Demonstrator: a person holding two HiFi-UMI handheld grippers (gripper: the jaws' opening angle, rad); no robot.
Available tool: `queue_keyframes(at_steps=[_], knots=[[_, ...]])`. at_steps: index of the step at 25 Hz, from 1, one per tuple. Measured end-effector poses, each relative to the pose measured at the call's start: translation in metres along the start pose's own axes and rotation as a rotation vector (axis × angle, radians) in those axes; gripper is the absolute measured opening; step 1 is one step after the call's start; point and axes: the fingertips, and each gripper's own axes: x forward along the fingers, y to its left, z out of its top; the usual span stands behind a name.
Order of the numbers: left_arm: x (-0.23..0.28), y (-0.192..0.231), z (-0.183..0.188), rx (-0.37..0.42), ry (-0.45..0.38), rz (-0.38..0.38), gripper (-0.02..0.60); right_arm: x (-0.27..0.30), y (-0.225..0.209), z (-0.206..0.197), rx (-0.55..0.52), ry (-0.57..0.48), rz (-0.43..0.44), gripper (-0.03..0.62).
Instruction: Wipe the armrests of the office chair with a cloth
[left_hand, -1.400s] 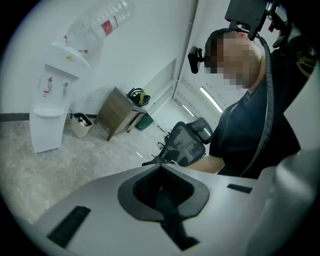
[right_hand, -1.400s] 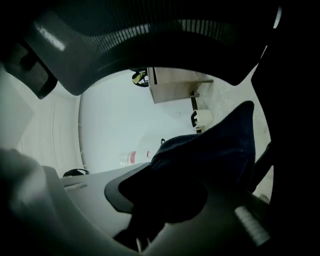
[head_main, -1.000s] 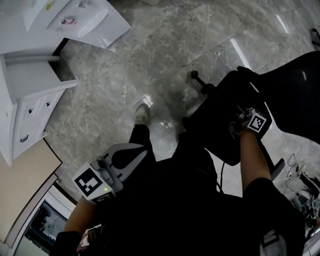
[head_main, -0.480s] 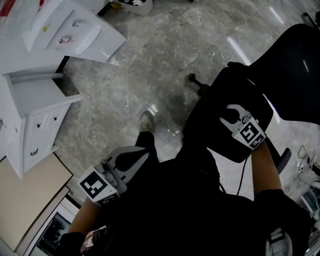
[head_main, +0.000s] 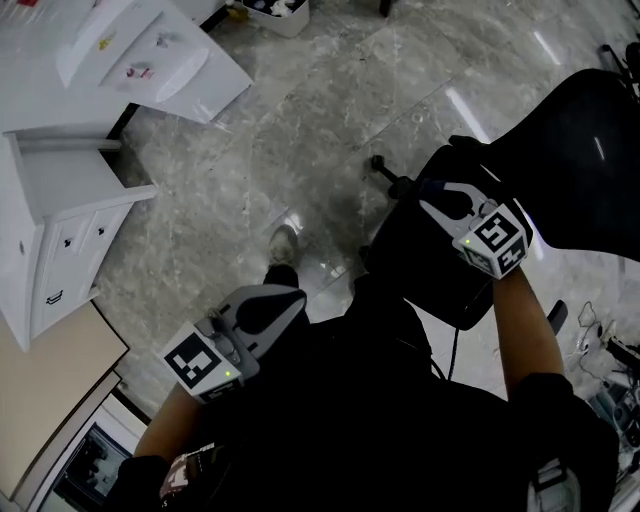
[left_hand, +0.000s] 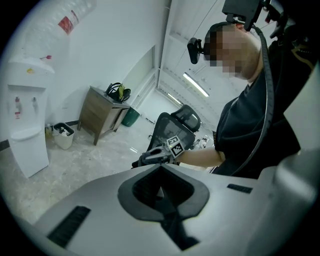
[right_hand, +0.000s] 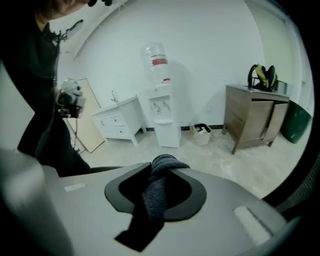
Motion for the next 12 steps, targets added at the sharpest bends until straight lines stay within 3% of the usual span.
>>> queue_keyframes(at_steps=[3, 5, 9, 12], knots=[[-0.012, 0.008, -0.002, -0.006, -0.020, 0.016, -0.005, 0.009, -0.040, 0.018, 0.040, 0.026, -0.121, 0.071], [-0.018, 0.012, -0.001, -0.016, -0.052, 0.028, -0.005, 0.015, -0.027, 0.017, -0.009, 0.082, -0.126, 0.071], [-0.032, 0.018, -0.004, -0.052, -0.098, 0.049, -0.005, 0.032, 0.091, -0.008, -0.181, 0.202, 0.075, 0.067], [-0.049, 0.026, -0.013, -0.072, -0.085, 0.044, -0.005, 0.038, 0.165, -0.028, -0.254, 0.285, 0.209, 0.067]])
